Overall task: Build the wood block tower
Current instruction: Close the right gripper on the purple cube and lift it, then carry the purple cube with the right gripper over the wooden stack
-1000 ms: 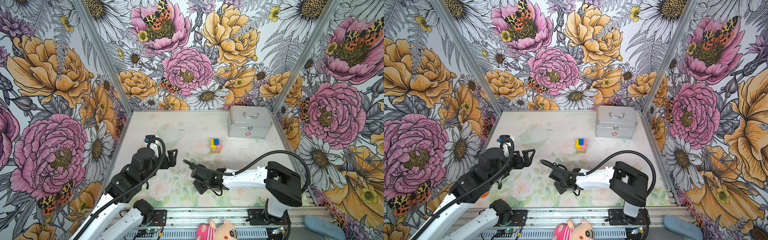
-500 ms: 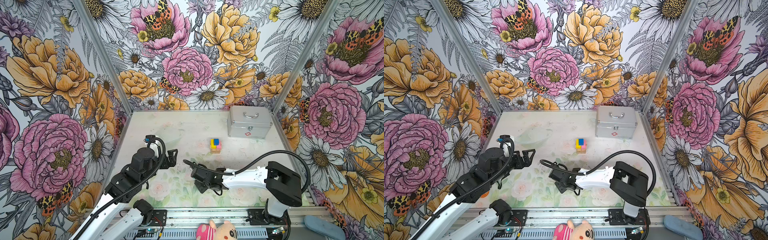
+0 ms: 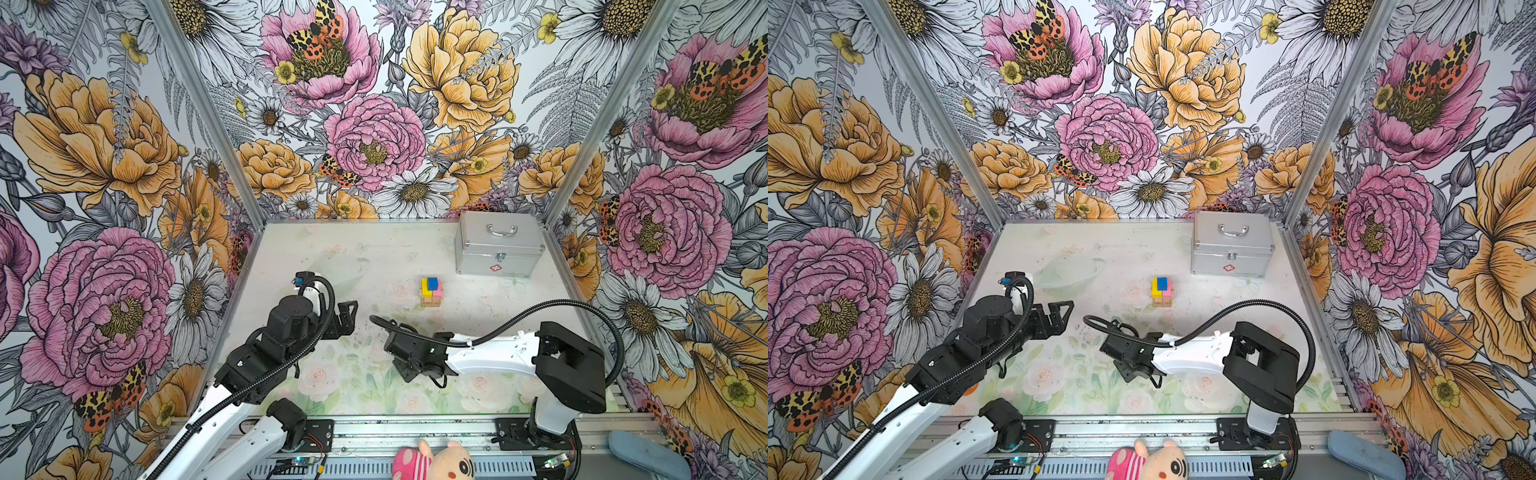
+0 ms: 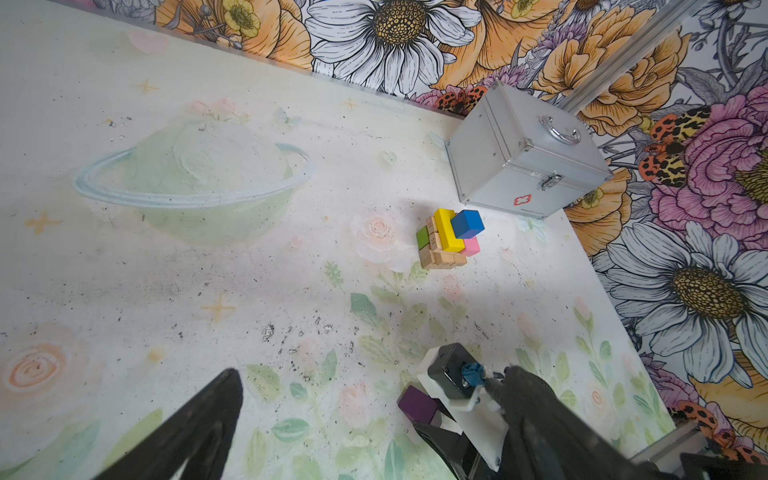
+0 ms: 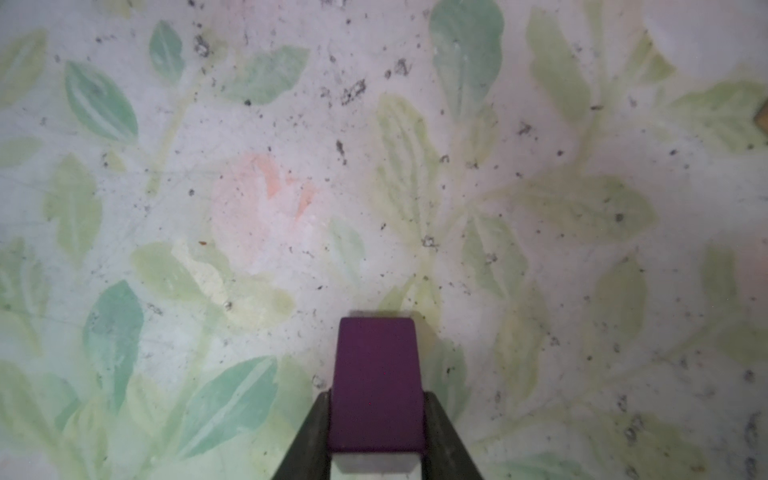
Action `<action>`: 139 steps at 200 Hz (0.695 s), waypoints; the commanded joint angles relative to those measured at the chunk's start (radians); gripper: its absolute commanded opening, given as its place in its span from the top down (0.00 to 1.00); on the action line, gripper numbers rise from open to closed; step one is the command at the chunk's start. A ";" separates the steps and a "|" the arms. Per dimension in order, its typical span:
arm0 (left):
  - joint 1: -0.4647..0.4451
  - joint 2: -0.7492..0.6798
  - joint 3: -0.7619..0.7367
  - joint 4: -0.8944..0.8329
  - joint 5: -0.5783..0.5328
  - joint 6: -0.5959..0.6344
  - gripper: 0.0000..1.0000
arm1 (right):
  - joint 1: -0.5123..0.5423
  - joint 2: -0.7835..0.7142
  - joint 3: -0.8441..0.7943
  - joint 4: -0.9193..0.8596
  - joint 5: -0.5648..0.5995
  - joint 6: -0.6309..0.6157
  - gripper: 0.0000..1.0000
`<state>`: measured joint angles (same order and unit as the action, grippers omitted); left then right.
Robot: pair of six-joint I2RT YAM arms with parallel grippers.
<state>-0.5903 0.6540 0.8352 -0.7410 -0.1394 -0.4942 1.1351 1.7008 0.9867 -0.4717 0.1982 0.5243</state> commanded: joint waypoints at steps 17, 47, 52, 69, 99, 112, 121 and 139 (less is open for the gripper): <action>0.009 -0.029 -0.033 0.042 0.018 -0.017 0.01 | -0.030 -0.070 0.006 -0.011 0.030 0.029 0.70; 0.009 -0.038 -0.049 0.042 0.011 -0.036 0.01 | -0.059 -0.102 -0.007 -0.028 0.031 0.038 0.71; 0.009 -0.039 -0.052 0.043 0.011 -0.038 0.01 | -0.065 -0.109 -0.007 -0.033 0.033 0.037 0.71; 0.009 -0.037 -0.059 0.046 0.011 -0.043 0.01 | -0.079 -0.134 -0.010 -0.045 0.036 0.038 0.71; 0.009 -0.032 -0.061 0.051 0.014 -0.049 0.01 | -0.106 -0.173 -0.004 -0.075 0.048 0.038 0.71; 0.007 -0.033 -0.065 0.056 0.017 -0.051 0.01 | -0.115 -0.186 0.004 -0.092 0.057 0.039 0.71; 0.009 -0.033 -0.067 0.059 0.018 -0.053 0.01 | -0.120 -0.195 0.013 -0.107 0.064 0.039 0.71; 0.007 -0.034 -0.074 0.060 0.013 -0.057 0.01 | -0.129 -0.211 0.031 -0.133 0.077 0.039 0.71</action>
<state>-0.5903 0.6239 0.7761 -0.7059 -0.1394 -0.5354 1.0183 1.5341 0.9852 -0.5568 0.2337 0.5529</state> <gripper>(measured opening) 0.987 0.323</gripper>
